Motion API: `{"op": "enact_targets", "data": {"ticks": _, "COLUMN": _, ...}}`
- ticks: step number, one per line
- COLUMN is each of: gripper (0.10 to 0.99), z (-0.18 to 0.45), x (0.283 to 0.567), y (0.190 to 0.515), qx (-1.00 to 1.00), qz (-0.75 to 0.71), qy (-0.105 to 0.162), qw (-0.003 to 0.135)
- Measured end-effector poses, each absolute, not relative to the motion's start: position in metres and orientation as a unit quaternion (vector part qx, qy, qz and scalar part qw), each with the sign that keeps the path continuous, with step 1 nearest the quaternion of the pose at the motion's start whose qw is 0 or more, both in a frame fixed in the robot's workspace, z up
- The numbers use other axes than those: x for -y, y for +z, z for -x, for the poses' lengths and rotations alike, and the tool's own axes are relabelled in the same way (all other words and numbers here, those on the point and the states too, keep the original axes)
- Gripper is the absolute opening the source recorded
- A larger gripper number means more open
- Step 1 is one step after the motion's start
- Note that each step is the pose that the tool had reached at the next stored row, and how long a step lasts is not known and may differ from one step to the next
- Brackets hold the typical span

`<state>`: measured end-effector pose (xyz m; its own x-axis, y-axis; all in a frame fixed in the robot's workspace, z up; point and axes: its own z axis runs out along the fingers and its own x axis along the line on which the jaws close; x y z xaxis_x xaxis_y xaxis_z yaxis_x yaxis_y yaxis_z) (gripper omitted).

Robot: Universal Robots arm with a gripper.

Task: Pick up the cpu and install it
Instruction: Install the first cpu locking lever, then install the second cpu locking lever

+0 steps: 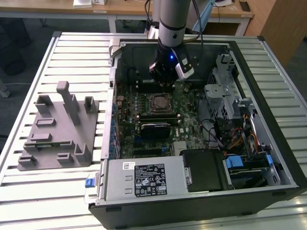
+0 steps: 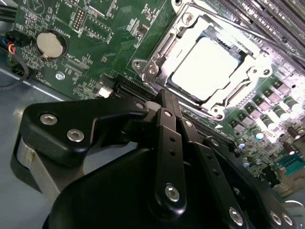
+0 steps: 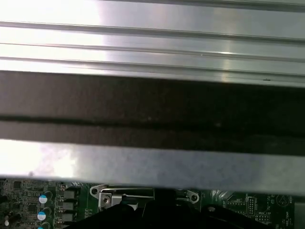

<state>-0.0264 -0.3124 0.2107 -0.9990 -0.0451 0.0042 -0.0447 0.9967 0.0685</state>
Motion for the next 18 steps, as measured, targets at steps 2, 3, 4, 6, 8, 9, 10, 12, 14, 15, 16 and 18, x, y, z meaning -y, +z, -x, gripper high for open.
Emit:
{"op": "enact_targets", "data": {"ticks": 2, "gripper": 0.106, "z": 0.0264, "x": 0.3133, "y": 0.2106, "qx": 0.999, "qz": -0.022, "qy": -0.034, "qw": 0.003}}
{"op": "enact_targets", "data": {"ticks": 3, "gripper": 0.106, "z": 0.0265, "x": 0.3136, "y": 0.2106, "qx": 0.999, "qz": -0.022, "qy": -0.034, "qw": 0.003}}
{"op": "enact_targets", "data": {"ticks": 4, "gripper": 0.106, "z": 0.0265, "x": 0.3139, "y": 0.2106, "qx": 0.999, "qz": -0.022, "qy": -0.034, "qw": 0.003}}
{"op": "enact_targets", "data": {"ticks": 6, "gripper": 0.106, "z": 0.0264, "x": 0.3143, "y": 0.2105, "qx": 0.999, "qz": -0.022, "qy": -0.034, "qw": 0.003}}
{"op": "enact_targets", "data": {"ticks": 8, "gripper": 0.106, "z": 0.0264, "x": 0.3147, "y": 0.2106, "qx": 0.999, "qz": -0.022, "qy": -0.034, "qw": 0.003}}
{"op": "enact_targets", "data": {"ticks": 9, "gripper": 0.106, "z": 0.0264, "x": 0.3149, "y": 0.2106, "qx": 0.999, "qz": -0.022, "qy": -0.034, "qw": 0.003}}
{"op": "enact_targets", "data": {"ticks": 10, "gripper": 0.106, "z": 0.0264, "x": 0.3152, "y": 0.2105, "qx": 0.999, "qz": -0.022, "qy": -0.034, "qw": 0.003}}
{"op": "enact_targets", "data": {"ticks": 12, "gripper": 0.106, "z": 0.0264, "x": 0.3156, "y": 0.2105, "qx": 0.999, "qz": -0.022, "qy": -0.034, "qw": 0.003}}
{"op": "enact_targets", "data": {"ticks": 14, "gripper": 0.106, "z": 0.0264, "x": 0.3163, "y": 0.2106, "qx": 0.999, "qz": -0.022, "qy": -0.034, "qw": 0.003}}
{"op": "enact_targets", "data": {"ticks": 15, "gripper": 0.106, "z": 0.0264, "x": 0.3169, "y": 0.2106, "qx": 0.999, "qz": -0.022, "qy": -0.034, "qw": 0.003}}
{"op": "enact_targets", "data": {"ticks": 16, "gripper": 0.106, "z": 0.0264, "x": 0.3176, "y": 0.2106, "qx": 0.999, "qz": -0.022, "qy": -0.034, "qw": 0.003}}
{"op": "enact_targets", "data": {"ticks": 18, "gripper": 0.106, "z": 0.0264, "x": 0.3193, "y": 0.2105, "qx": 0.999, "qz": -0.022, "qy": -0.034, "qw": 0.003}}
